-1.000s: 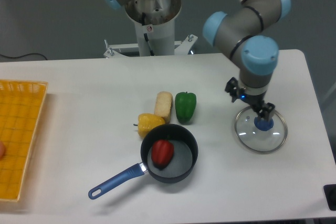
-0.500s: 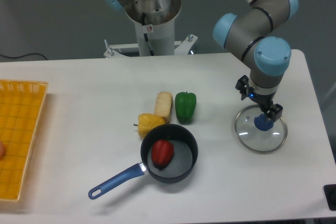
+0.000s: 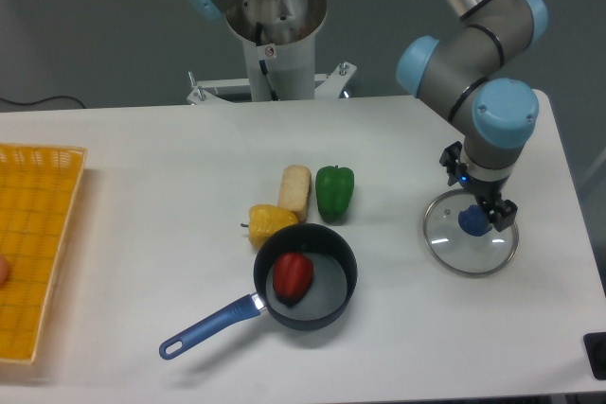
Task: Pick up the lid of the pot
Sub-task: 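Close the gripper around the blue knob of the glass lid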
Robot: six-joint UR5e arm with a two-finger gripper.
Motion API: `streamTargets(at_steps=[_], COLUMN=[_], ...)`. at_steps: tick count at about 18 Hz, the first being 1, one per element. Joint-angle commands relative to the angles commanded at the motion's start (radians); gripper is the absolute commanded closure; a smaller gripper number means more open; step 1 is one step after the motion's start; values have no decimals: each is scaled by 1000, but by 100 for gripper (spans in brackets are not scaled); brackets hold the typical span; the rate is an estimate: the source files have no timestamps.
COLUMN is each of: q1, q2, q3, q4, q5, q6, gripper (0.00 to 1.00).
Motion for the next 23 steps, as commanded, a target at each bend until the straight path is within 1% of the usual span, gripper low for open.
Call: streamTargets(at_steps=[1, 3, 6, 7, 10, 13, 23], q1=[2, 2, 2, 2, 2, -1, -15], q2=[-8, -9, -14, -17, -22, -40, -61], q3=[2, 2, -5, -5, -5, -5, 0], q4=[11, 14, 15, 17, 22, 58, 61], q5=[-5, -17, -49, -51, -52, -51, -40], q6=[-5, -26, -136, -150, -141, -140, -141], gripper=[0, 0, 0, 0, 0, 0, 0])
